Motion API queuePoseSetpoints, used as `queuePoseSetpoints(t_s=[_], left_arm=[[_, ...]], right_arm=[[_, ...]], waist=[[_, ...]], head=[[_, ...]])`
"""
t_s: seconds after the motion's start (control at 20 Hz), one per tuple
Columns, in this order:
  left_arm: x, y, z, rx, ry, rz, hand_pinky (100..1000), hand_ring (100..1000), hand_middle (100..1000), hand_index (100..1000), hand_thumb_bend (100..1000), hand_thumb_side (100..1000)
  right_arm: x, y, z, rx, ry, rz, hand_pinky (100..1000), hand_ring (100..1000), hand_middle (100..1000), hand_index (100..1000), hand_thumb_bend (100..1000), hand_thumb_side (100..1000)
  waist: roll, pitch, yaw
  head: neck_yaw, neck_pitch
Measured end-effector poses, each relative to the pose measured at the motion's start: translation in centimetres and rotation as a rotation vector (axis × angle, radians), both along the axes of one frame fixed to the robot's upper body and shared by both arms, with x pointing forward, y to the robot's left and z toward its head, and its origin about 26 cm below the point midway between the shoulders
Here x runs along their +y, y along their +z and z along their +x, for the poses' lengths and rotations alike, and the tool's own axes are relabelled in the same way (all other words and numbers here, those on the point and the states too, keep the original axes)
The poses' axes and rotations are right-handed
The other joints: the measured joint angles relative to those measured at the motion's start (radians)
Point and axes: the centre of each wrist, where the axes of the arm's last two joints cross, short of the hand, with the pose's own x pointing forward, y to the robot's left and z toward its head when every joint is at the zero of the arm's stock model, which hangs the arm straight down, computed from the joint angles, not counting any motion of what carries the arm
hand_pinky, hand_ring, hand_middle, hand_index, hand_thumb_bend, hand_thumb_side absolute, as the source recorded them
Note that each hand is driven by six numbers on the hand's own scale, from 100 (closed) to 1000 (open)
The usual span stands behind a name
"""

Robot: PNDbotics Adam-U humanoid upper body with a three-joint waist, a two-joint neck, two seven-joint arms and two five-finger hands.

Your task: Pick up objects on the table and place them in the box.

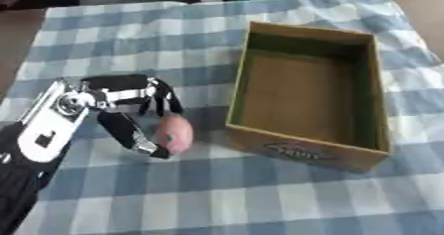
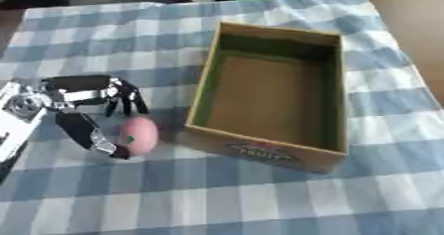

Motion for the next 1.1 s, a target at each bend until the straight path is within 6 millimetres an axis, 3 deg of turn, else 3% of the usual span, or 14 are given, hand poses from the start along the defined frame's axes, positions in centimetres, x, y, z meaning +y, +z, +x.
queuePoseSetpoints(t_s=[0.05, 0.45, 0.8, 1.1], left_arm=[[0.0, -0.1, 0.0, -0.012, 0.000, 0.001, 370, 572, 623, 747, 431, 454], [-0.4, -0.9, 0.3, -0.090, -0.010, 0.019, 351, 552, 599, 704, 414, 453], [-0.4, -1.1, 0.4, -0.115, -0.019, 0.011, 321, 519, 569, 593, 100, 383], [-0.5, -0.9, 0.2, -0.126, -0.028, -0.029, 312, 498, 554, 575, 100, 455]], right_arm=[[0.0, 0.0, 0.0, 0.000, 0.000, 0.002, 882, 882, 542, 885, 100, 1000], [0.0, -0.1, 0.0, 0.002, -0.003, 0.000, 883, 882, 542, 885, 100, 1000], [0.0, -0.1, 0.0, -0.001, -0.007, 0.003, 883, 883, 542, 886, 100, 1000], [0.0, -0.2, 0.0, -0.001, -0.010, 0.013, 883, 882, 544, 886, 100, 1000]], waist=[[0.000, 0.001, 0.000], [0.001, 0.003, -0.003], [0.001, 0.003, -0.003], [-0.001, 0.003, -0.001]], head=[[0.000, 0.000], [0.000, 0.000], [0.000, 0.000], [0.000, 0.000]])
